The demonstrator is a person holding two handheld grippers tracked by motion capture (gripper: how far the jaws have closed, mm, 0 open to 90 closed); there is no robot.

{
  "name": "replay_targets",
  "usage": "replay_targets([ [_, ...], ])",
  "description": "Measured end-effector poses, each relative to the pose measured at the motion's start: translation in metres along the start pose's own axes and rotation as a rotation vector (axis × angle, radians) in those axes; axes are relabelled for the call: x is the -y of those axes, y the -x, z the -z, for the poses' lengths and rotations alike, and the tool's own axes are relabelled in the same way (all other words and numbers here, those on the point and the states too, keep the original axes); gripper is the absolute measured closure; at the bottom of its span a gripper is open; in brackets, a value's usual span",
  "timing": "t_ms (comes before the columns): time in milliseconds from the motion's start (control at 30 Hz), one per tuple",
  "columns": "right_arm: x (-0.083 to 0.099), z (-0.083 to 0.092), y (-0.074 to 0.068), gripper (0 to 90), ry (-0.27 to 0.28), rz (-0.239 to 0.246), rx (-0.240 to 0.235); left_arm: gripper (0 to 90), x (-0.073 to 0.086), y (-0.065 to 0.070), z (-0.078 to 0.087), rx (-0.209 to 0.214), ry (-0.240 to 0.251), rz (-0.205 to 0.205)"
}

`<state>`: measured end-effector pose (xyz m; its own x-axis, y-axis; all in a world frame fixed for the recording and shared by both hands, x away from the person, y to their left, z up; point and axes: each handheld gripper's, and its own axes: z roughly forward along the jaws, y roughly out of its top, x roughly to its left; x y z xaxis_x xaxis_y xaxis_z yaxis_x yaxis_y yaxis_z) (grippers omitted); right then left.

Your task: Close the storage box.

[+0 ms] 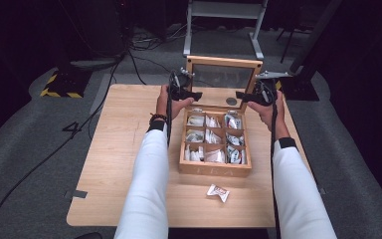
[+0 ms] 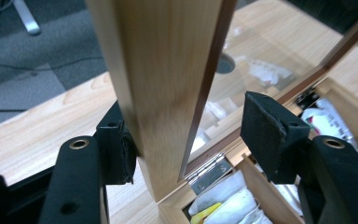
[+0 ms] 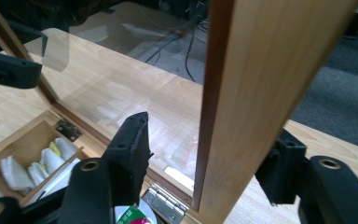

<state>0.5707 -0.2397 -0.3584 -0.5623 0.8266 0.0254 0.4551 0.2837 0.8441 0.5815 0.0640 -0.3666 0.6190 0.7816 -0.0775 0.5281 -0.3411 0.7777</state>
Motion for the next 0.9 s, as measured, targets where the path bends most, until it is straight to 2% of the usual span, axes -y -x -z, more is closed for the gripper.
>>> replay_targets([
  [133,-0.002,0.007,-0.001,45.4,0.007,0.007,-0.004,40.6,-0.005,0.004,0.009,-0.012,0.012,-0.017],
  [233,-0.003,0.012,-0.002,46.6,0.013,0.007,-0.013,41.9,-0.006,0.005,0.017,-0.006,0.023,-0.023],
  [333,-0.006,0.023,0.000,50.5,0.049,0.007,-0.025,43.0,-0.009,0.007,0.023,-0.020,0.033,-0.031],
  [500,-0.010,0.037,0.001,53.6,0.071,0.021,-0.031,46.7,-0.010,0.008,0.036,-0.011,0.065,-0.024],
  [633,-0.011,0.044,0.000,56.0,0.073,0.036,-0.032,49.5,-0.013,0.011,0.046,-0.019,0.074,-0.050],
  [800,-0.013,0.049,-0.004,57.2,0.074,0.060,-0.027,51.1,-0.015,0.017,0.052,-0.042,0.043,-0.093],
  [900,-0.013,0.053,-0.005,57.1,0.065,0.072,-0.043,52.1,-0.013,0.018,0.055,-0.030,0.042,-0.105],
])
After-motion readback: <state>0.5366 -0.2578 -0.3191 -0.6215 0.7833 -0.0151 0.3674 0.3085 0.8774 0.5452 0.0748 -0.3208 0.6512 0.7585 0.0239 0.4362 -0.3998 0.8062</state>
